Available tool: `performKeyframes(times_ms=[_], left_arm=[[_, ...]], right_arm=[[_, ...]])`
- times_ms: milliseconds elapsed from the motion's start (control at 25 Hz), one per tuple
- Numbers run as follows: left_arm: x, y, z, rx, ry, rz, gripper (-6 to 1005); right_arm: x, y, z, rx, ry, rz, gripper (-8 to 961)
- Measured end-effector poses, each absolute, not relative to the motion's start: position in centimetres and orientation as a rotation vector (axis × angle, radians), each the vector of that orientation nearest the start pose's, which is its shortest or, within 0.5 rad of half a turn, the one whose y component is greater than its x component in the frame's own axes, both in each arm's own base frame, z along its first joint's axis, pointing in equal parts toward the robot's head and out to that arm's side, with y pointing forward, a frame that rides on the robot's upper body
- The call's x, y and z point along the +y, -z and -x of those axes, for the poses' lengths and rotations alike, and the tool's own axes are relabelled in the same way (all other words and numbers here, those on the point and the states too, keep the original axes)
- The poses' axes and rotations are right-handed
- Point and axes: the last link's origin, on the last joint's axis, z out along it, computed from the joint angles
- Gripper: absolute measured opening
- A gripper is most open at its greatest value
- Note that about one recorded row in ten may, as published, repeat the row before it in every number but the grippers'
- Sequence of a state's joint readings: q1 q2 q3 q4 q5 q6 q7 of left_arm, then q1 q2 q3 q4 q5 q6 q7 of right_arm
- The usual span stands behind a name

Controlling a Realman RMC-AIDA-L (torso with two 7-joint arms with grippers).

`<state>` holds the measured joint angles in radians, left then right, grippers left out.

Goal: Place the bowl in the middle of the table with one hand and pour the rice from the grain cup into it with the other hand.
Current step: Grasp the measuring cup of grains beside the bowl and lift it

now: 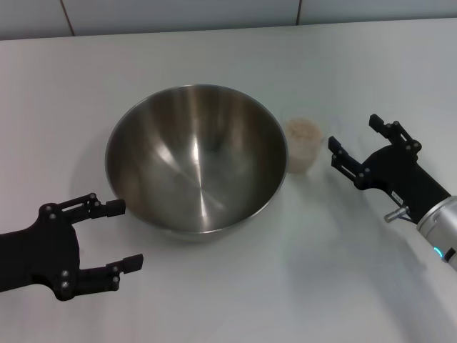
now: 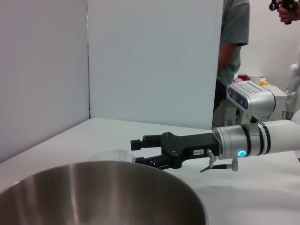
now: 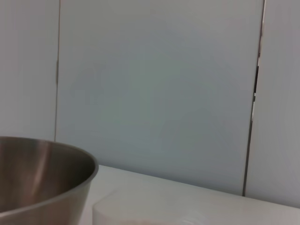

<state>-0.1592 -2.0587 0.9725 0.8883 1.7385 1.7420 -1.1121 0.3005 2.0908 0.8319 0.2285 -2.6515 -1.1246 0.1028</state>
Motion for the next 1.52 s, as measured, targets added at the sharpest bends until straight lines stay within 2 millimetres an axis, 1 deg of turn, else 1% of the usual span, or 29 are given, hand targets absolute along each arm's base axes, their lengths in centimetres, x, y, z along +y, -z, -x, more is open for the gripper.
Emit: performKeyframes(times_ms=[240,560,960,1520], left_arm=[[23.5,-1.9,29.1,-0.238,0.753,2.784,805],[23.5,-2.0,29.1,-0.238,0.753,2.783,806],[23.6,-1.9,29.0,-0.237,0.754,2.782,805],[23.7,-1.9,29.0,-0.232,0.752,2.782,803]], right_arm=[[28.6,6.6,-32.8,0.470,-0.576,1.916,809],[29.2,6.1,-32.8,0.477,-0.578,1.887,808],[30.6,6.6,-32.5,0.489,-0.534,1.919,808],[31.1,6.7,-32.0,0.477,-0.543,1.926,808]])
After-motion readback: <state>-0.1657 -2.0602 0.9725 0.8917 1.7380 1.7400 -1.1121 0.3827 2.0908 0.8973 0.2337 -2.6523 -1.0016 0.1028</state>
